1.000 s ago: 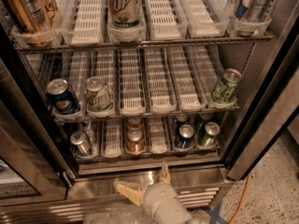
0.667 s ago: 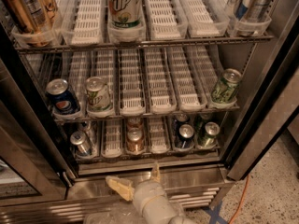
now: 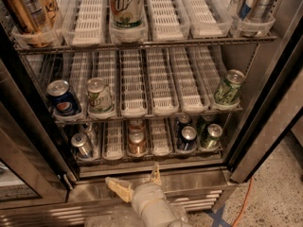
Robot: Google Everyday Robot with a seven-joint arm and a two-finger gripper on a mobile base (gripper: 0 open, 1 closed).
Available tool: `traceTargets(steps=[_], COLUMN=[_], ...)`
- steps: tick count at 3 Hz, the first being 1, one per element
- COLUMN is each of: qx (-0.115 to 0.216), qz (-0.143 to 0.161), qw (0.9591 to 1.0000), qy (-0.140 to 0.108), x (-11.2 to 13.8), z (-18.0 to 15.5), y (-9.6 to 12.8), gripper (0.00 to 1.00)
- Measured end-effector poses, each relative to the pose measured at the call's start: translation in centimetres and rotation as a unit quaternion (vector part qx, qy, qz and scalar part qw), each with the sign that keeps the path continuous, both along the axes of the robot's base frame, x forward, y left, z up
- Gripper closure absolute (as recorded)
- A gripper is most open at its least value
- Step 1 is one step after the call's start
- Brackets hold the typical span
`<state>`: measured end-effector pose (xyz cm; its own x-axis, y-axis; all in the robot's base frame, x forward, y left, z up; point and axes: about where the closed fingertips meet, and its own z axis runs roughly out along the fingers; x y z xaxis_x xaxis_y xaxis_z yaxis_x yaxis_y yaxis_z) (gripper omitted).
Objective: Pick orange can from bottom shelf of fridge
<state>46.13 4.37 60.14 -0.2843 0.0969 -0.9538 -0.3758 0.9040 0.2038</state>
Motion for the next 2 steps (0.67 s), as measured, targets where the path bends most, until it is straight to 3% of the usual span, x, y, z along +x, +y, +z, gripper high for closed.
traceTargets(steps=[1,2], qx=[0.014,0.001], qz=[-0.036,-0.052], qw=[0.9992,0.9985], qy=[0.002,-0.015], x=[2.33,2.75], z=[-0.32,0.09], y=[0.46,0.07], gripper=[0.00,0.00])
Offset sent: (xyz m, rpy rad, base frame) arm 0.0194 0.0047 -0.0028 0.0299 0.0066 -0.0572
